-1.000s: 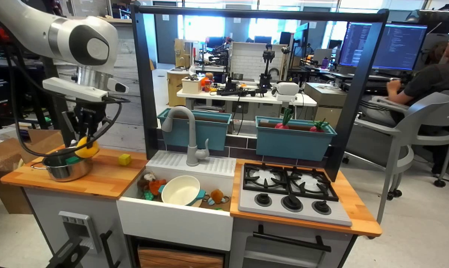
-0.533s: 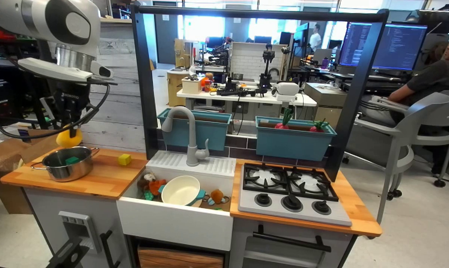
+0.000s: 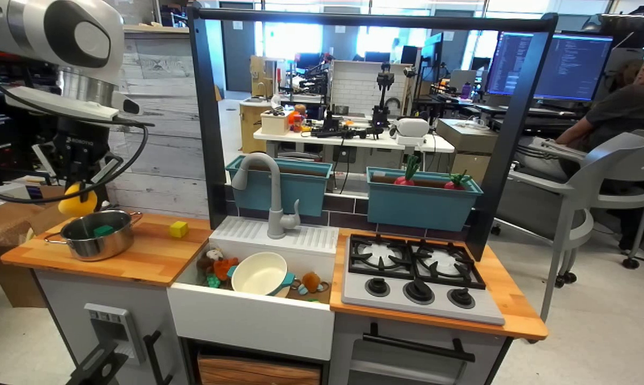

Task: Put the orange plush toy in the pot

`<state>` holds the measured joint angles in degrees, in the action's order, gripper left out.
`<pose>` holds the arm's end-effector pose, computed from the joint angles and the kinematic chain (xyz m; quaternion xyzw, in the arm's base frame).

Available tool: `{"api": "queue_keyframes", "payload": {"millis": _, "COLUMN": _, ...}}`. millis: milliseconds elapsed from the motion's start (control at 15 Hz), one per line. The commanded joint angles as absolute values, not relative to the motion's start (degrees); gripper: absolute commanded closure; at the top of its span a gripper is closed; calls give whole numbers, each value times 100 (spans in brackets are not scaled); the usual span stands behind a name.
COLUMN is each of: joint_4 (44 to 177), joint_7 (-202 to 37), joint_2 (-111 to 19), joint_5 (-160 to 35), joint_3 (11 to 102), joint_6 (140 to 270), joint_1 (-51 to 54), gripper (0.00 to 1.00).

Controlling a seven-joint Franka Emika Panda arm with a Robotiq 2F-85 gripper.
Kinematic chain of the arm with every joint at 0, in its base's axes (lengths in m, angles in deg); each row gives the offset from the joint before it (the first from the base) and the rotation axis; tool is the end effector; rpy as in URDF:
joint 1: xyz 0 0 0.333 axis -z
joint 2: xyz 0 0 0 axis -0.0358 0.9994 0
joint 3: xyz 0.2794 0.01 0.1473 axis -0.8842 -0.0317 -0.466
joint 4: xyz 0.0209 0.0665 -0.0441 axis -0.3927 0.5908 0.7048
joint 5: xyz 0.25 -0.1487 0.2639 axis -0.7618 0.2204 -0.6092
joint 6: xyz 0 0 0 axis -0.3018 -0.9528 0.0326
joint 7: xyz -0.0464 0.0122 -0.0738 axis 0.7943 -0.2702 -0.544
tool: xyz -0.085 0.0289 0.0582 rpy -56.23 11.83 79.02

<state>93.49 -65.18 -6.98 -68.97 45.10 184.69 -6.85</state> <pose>0.6818 0.1882 0.1353 -0.9630 -0.2136 0.1422 0.0827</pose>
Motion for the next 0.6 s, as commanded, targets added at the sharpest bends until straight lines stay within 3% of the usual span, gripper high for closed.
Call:
{"api": "queue_keyframes", "payload": {"millis": 0, "joint_4": 9148, "joint_7": -6388, "joint_2": -577, "joint_5": -6679, "joint_3": 4454, "joint_6": 18543, "joint_1": -740, "gripper": 95}}
{"api": "queue_keyframes", "payload": {"millis": 533, "joint_4": 8518, "joint_7": -6356, "joint_2": -183, "joint_5": -6368, "joint_3": 4512, "joint_6": 18693, "joint_1": -821, "gripper": 95}}
